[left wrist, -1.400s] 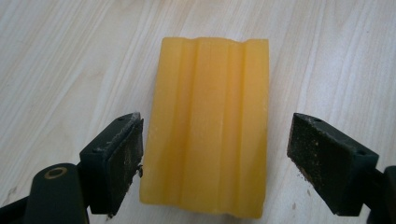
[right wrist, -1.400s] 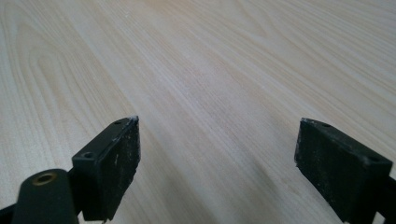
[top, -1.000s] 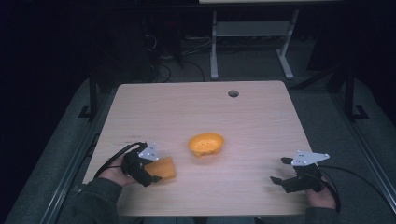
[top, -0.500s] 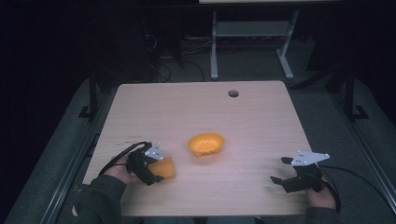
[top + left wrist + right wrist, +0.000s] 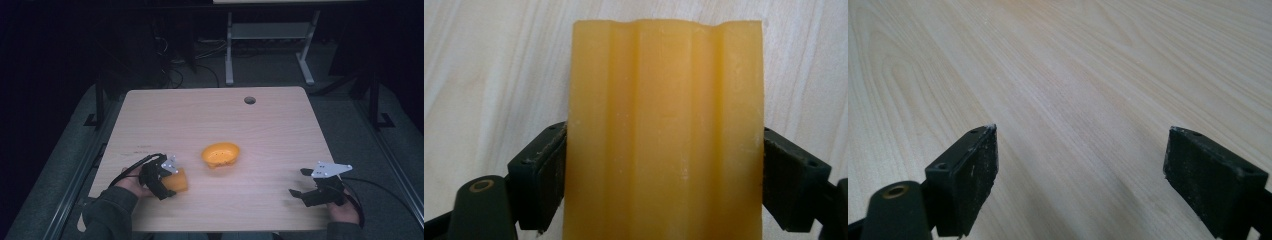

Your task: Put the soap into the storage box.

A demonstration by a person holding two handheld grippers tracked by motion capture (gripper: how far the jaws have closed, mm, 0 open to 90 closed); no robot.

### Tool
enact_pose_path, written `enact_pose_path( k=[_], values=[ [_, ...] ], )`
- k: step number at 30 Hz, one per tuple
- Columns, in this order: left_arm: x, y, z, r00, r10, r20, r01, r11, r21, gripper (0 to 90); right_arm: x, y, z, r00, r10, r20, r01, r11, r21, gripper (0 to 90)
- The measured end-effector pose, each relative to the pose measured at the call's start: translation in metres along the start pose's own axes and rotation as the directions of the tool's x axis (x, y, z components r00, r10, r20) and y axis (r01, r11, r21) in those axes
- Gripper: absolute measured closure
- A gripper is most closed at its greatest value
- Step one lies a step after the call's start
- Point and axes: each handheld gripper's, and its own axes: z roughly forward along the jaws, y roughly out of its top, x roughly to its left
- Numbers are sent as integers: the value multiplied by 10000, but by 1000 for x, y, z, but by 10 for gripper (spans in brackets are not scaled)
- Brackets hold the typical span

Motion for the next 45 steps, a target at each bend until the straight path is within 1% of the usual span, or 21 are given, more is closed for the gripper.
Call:
enact_pose_path(
  k=[6, 11, 19, 23, 25, 26, 27, 30, 31, 32, 35, 39, 41, 42, 43, 45],
  values=[
    [1, 1, 0, 9999, 6, 100, -4, 9999, -139, 194, 0, 0, -2, 10000, 8, 24, -8, 9999, -137, 137],
    [1, 0, 0, 9998, 197, 43, -196, 9997, -142, 199, 1, 0, -3, 10000, 28, 44, -28, 9999, -171, 137],
    [0, -1, -1, 9998, 184, 63, -183, 9995, -252, 206, 1, 0, -3, 9999, 79, 62, -78, 9997, -215, 137],
    [-2, 0, -2, 9997, 186, 149, -182, 9995, -258, 207, 0, 0, -4, 9999, 74, 74, -72, 9996, -290, 137],
    [-2, 1, -4, 9996, 256, 124, -251, 9990, -376, 207, 0, -1, -4, 9999, 83, 90, -80, 9995, -289, 137],
    [-3, 1, -4, 9997, 173, 153, -166, 9986, -493, 207, 0, -1, -4, 9999, 86, 88, -83, 9996, -287, 137],
    [-2, 1, -6, 9997, 237, 94, -231, 9981, -563, 207, 0, -1, -4, 9999, 91, 78, -88, 9995, -293, 137],
    [-3, 1, -9, 9999, 94, 138, -83, 9970, -775, 208, 1, 0, -4, 9999, 84, 85, -81, 9995, -301, 137],
    [-2, 2, -11, 9997, 214, 92, -207, 9972, -717, 208, 1, 0, -4, 9999, 87, 77, -85, 9995, -302, 137],
    [-2, 2, -12, 9998, 171, 76, -165, 9970, -756, 208, 1, 0, -4, 9999, 88, 79, -86, 9995, -301, 137],
    [-2, 5, -16, 9997, 229, 25, -226, 9966, -798, 208, 1, 0, -4, 9999, 109, 85, -106, 9995, -300, 137],
    [0, 11, -23, 9996, 293, -30, -294, 9939, -1065, 207, 1, 0, -4, 9999, 140, 72, -138, 9995, -290, 137],
    [0, 12, -24, 9996, 262, -37, -265, 9934, -1116, 207, 1, 0, -4, 9999, 136, 67, -134, 9995, -293, 137],
    [1, 14, -26, 9993, 364, -58, -368, 9938, -1051, 207, 0, 0, -4, 9999, 123, 66, -121, 9995, -297, 137],
    [0, 15, -26, 9995, 309, -52, -313, 9931, -1130, 208, 1, 0, -4, 9999, 137, 70, -135, 9995, -289, 137],
    [1, 19, -29, 9992, 389, -57, -393, 9926, -1153, 207, 0, 0, -5, 9999, 114, 80, -111, 9993, -346, 137]
  ],
)
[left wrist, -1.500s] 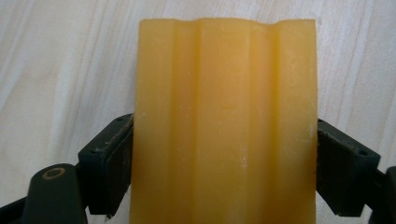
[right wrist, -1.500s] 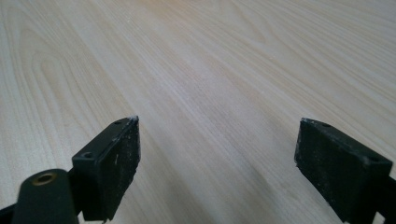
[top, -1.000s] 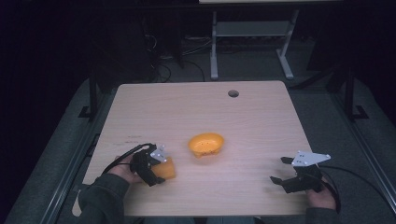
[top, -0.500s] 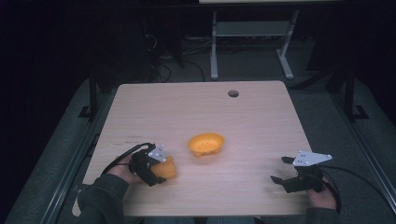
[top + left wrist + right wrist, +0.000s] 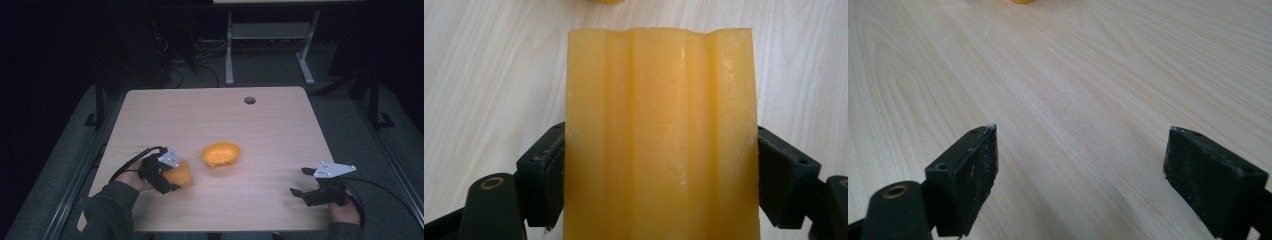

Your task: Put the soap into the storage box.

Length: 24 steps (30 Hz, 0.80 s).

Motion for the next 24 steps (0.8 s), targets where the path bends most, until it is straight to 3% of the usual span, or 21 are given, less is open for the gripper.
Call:
enact_pose_path(
  k=[24],
  values=[
    [14, 36, -10, 9987, 500, -14, -500, 9987, 8, 208, 0, 1, -1, 10000, -22, -63, 21, 10000, -71, 137]
  ],
)
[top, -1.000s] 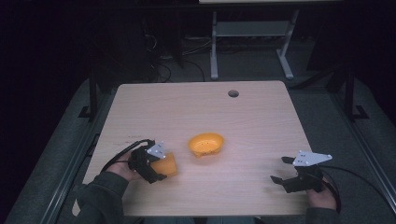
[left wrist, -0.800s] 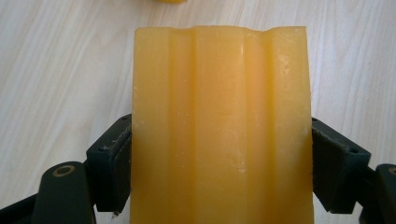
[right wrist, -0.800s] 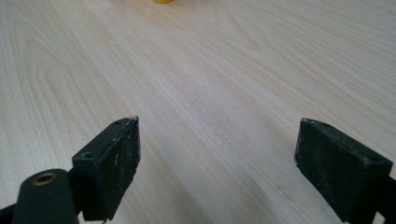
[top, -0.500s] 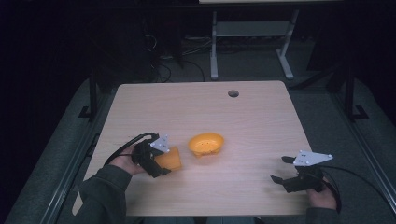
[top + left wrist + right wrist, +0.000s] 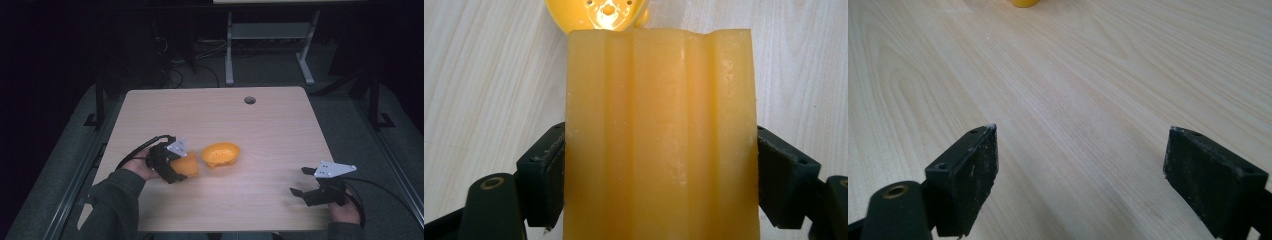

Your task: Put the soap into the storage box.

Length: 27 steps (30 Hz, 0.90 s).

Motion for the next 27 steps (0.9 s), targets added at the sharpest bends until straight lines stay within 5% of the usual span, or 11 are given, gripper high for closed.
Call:
enact_pose_path(
  k=[27],
  values=[
    [20, 25, 1, 9998, 216, -2, -216, 9998, -35, 208, 0, 1, 0, 10000, -62, -11, 62, 9999, -140, 137]
  ],
)
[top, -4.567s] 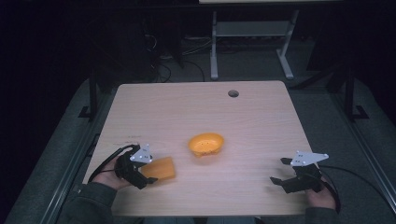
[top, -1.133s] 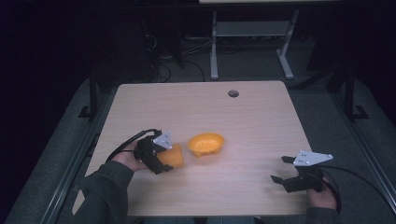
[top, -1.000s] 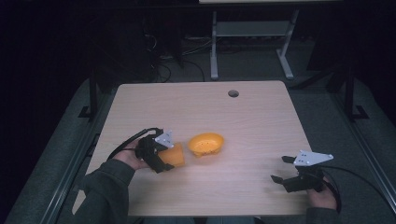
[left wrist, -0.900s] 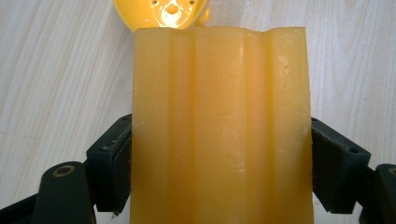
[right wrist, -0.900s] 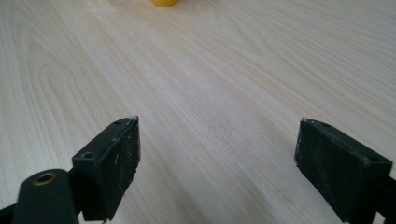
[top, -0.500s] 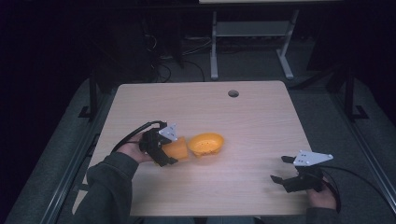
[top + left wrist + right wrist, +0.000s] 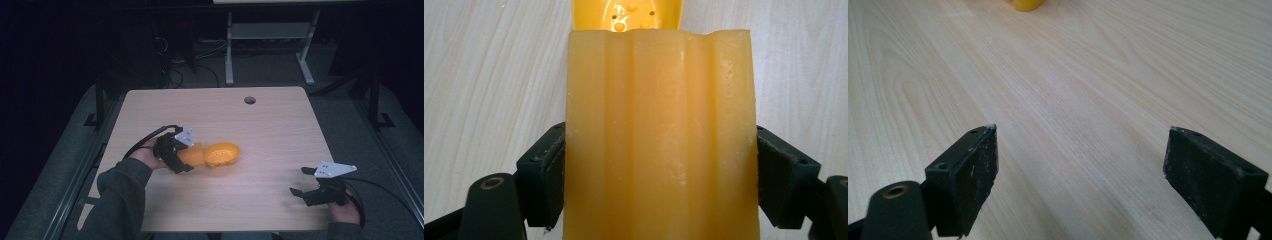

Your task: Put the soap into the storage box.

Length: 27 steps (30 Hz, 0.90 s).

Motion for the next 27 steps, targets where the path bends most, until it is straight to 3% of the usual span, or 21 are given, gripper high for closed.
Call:
enact_pose_path(
  k=[27],
  values=[
    [15, 31, 10, 9992, 397, 39, -397, 9991, -129, 208, 1, 1, 0, 9999, -126, -49, 126, 9999, -16, 137]
  ],
)
